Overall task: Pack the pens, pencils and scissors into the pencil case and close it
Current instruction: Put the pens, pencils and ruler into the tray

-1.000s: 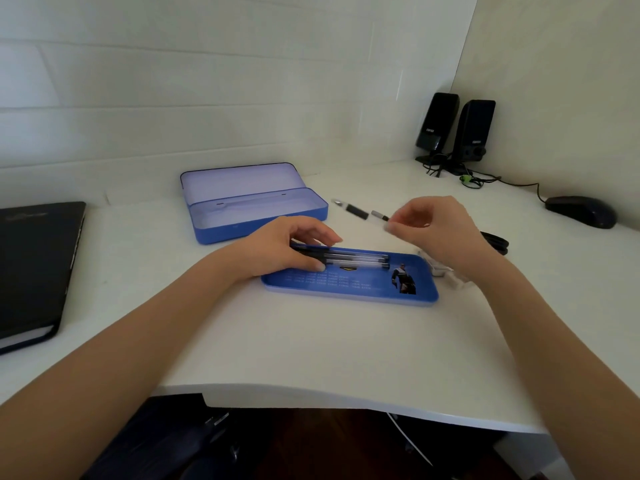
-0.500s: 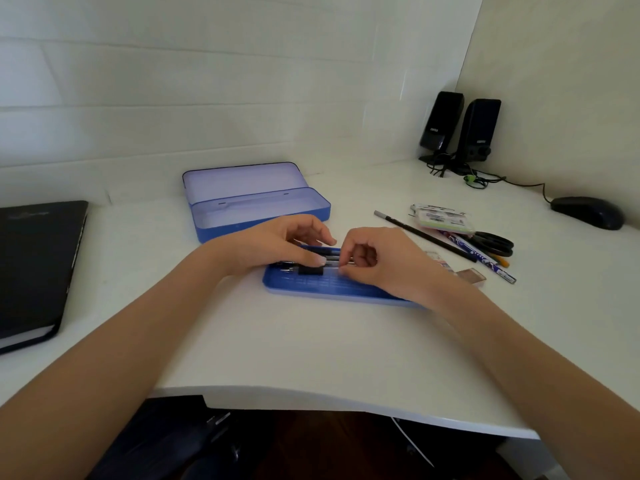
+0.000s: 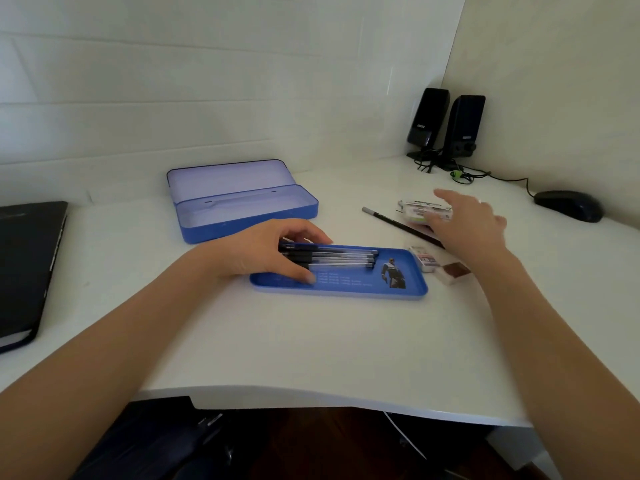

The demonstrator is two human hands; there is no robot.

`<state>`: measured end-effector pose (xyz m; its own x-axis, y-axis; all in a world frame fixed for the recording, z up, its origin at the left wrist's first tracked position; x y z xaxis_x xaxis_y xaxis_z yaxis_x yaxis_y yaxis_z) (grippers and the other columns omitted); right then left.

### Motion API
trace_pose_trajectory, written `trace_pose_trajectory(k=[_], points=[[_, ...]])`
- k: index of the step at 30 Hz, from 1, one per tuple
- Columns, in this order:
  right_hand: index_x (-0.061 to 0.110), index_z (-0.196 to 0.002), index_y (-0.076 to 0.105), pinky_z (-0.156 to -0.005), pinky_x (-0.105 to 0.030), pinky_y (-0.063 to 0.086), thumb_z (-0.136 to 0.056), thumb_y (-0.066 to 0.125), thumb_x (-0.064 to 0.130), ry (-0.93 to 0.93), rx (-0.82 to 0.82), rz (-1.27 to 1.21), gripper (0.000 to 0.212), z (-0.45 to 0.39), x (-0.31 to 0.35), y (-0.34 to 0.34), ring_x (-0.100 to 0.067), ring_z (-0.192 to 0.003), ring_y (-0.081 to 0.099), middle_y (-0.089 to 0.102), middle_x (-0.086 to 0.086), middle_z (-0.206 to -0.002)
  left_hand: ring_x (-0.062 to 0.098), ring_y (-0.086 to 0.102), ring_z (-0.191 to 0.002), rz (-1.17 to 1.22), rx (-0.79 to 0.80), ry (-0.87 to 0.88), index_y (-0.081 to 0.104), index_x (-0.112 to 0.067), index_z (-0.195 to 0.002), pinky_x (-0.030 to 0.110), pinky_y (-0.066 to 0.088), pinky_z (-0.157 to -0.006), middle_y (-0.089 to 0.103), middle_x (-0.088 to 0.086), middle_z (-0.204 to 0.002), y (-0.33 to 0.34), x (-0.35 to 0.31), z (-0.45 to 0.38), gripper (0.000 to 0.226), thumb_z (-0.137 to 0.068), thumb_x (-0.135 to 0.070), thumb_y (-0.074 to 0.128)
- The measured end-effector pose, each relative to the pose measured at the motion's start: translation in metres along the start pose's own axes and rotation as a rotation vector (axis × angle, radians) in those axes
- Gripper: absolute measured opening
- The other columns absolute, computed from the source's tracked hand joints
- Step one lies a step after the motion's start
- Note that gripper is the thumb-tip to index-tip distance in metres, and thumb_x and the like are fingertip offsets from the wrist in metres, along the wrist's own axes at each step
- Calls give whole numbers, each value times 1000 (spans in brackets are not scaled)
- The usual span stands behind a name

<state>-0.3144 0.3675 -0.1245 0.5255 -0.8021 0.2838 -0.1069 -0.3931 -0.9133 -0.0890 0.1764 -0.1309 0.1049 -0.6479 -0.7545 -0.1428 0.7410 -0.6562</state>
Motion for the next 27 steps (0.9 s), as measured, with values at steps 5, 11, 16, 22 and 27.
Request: trace_pose_trajectory(k=[5, 11, 16, 22, 27], points=[[45, -140, 33, -102, -53, 30, -91, 38, 57, 100, 162, 6, 50, -4, -25, 14, -34, -126, 43, 49, -5, -140, -6, 55, -100, -15, -1, -12, 61, -42, -108, 9, 41, -83, 59, -17, -111, 1, -2, 1, 47, -68, -29, 82], [37, -130, 49, -92, -51, 37, -99, 36, 37, 47, 15, 22, 34, -4, -23, 11, -33, -118, 43, 54, -12, -124, -8, 54, -100, -12, 2, 1, 63, -40, -106, 5, 41, -82, 60, -20, -110, 1, -3, 1, 44, -68, -28, 82], [32, -122, 53, -90, -48, 39, -90, 53, 45, 14, 31, -59, 35, -4, -24, 9, -31, -115, 43, 56, -9, -117, -9, 53, -99, -9, 5, 10, 63, -37, -107, 0, 39, -80, 60, -19, -110, 1, -3, 0, 44, -69, -26, 81], [24, -118, 59, -83, -46, 43, -91, 51, 41, -1, -149, -109, 33, -3, -18, 7, -33, -108, 48, 61, -12, -109, -9, 54, -100, -13, 0, 8, 64, -38, -106, 0, 39, -78, 61, -19, -110, 1, -2, 0, 43, -69, -26, 81], [24, -112, 65, -75, -40, 52, -82, 64, 44, 129, -181, -458, 35, -4, -26, -1, -25, -84, 60, 66, -7, -92, -8, 53, -101, -11, -3, 9, 64, -37, -106, -1, 39, -80, 61, -18, -112, 1, -3, 0, 43, -68, -26, 81]])
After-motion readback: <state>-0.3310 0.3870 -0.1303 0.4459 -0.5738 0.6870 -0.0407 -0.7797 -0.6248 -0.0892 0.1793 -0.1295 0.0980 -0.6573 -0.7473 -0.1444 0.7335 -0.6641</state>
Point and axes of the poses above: each hand's wrist, its own z-axis away from the middle knuckle, its own y-axis out of the palm, x = y × z, the point moved 2 cm from there along -z, towards the middle knuckle
